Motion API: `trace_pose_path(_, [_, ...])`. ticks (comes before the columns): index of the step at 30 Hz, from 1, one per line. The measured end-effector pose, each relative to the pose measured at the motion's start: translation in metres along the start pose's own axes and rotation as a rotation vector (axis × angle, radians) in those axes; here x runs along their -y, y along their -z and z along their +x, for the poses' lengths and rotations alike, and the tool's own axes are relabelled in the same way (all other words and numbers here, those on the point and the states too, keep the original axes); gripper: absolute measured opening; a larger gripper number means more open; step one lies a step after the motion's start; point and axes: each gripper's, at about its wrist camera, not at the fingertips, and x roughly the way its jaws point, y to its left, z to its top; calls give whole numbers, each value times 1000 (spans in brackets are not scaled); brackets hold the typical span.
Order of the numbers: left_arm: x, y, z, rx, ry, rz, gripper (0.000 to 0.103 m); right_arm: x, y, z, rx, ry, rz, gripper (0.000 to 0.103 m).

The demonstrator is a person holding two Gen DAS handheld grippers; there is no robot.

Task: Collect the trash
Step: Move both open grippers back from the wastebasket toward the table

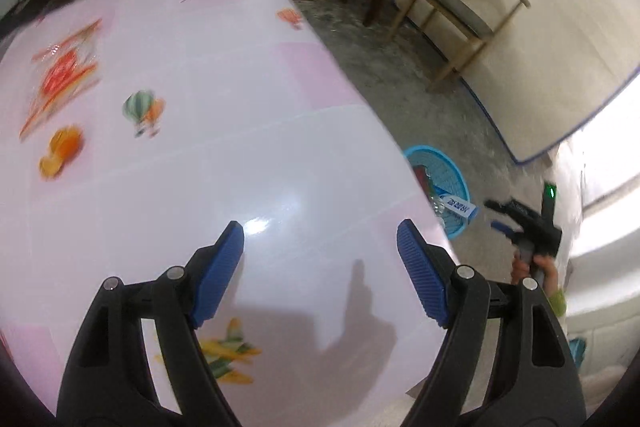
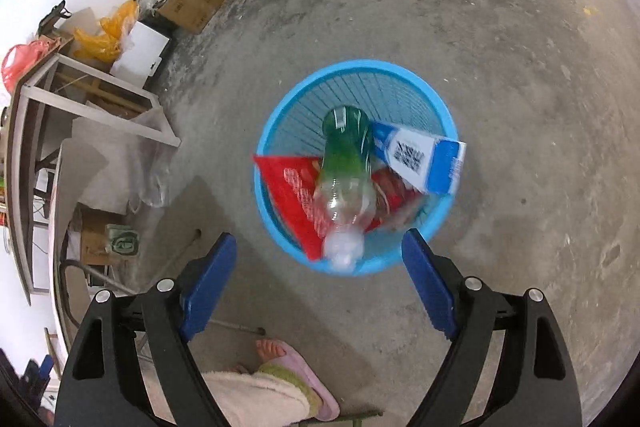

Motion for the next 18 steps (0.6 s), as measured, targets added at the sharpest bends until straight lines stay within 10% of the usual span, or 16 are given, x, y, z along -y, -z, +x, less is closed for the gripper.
trace_pose_path(8, [-27, 16, -20, 93, 40, -47, 75, -12, 60, -54, 12, -12, -63, 82])
trace_pose_path(18, [-57, 47, -63, 213, 17, -4, 75, -141, 94, -137, 160, -142, -368, 85])
